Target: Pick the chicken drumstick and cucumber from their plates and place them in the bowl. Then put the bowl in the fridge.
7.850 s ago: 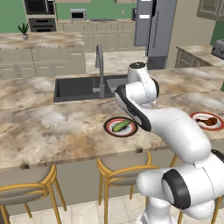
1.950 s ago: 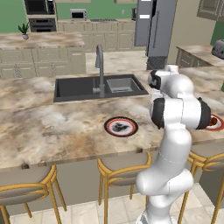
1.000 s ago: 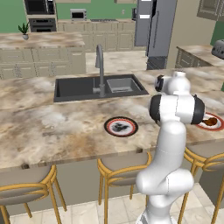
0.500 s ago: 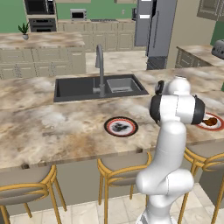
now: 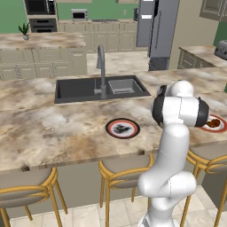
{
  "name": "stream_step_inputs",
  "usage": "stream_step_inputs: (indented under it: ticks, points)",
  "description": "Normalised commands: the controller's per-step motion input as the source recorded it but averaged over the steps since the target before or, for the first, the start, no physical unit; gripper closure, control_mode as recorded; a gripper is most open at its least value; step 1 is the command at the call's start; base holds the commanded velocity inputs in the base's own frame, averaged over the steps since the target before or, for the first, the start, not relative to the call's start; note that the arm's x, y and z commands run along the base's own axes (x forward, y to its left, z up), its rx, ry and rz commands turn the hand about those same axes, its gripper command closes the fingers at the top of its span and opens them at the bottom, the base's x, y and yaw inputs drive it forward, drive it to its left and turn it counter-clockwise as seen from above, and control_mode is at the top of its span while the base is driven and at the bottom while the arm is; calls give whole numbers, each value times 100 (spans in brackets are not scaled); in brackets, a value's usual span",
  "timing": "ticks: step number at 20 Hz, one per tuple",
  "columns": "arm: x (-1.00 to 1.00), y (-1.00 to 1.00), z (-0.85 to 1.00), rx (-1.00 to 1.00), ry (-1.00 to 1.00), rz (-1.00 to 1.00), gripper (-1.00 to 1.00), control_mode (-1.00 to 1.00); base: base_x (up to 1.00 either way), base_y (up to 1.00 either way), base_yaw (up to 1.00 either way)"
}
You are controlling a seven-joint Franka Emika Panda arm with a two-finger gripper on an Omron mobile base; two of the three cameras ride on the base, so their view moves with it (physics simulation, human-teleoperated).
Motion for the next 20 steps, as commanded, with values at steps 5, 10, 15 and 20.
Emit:
stream_step_inputs:
  ticks: [5, 10, 15, 20]
  points:
    - [3, -1, 8, 0, -1, 0, -100, -100, 0, 0, 0]
    - [-2, -19, 46, 0, 0, 0, -100, -100, 0, 0, 0]
    - [-38, -42, 58, 0, -9, 0, -100, -100, 0, 0, 0]
    - [-64, -39, 37, -1, -24, 21, -100, -100, 0, 0, 0]
